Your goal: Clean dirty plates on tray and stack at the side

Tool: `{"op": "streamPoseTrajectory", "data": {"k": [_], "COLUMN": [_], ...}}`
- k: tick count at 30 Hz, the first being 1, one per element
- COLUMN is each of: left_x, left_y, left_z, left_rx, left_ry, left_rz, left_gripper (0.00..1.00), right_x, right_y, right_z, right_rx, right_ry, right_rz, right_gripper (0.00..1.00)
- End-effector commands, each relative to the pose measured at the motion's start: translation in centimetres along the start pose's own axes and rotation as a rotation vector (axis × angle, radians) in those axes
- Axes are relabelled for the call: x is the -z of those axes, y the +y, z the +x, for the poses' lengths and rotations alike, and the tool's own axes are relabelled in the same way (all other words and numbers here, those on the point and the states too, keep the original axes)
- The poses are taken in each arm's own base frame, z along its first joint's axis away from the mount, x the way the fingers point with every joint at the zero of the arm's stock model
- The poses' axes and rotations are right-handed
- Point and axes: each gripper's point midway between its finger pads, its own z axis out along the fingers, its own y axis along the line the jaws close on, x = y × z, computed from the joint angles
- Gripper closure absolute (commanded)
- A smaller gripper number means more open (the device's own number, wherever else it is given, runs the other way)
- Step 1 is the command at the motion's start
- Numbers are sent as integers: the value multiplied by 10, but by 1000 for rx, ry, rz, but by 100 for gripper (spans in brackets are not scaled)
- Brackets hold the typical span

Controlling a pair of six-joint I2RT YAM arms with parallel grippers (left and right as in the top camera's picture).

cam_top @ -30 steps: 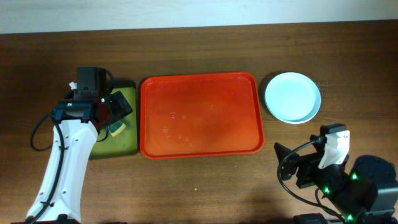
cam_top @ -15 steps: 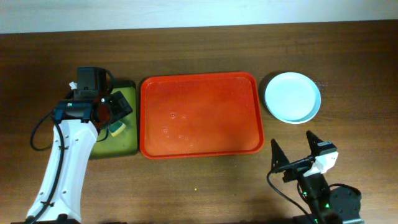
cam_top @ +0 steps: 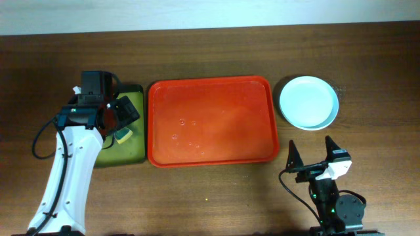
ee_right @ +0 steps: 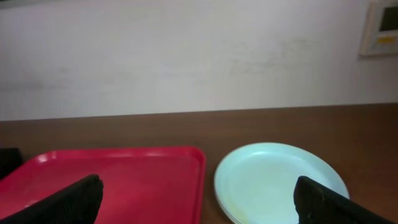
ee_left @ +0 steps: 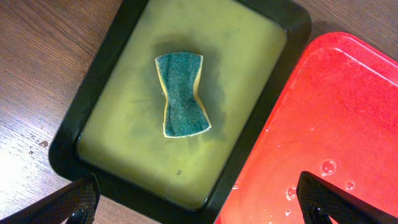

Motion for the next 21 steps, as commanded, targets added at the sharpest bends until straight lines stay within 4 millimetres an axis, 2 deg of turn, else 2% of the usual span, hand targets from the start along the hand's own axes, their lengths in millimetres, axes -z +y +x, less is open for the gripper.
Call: {"op": "streamPoseTrajectory", "data": {"k": [1,2,21], "left_x": [3,3,3], "left_y": [-1,-1,-1], "left_z": [-2,-2,-2], "left_rx": [-1,-1,-1], "left_ry": [-8,-8,-8], "left_rz": [5,5,5], "left_gripper": [1,1,1], "right_x": [1,2,3], "right_y": [-16,-18,-24], "right_z": [17,24,23], "right_rx": [-3,-4,-3], "right_ry": [58,84,82], "right_rz": [72,87,118], "right_gripper": [1,1,1]}}
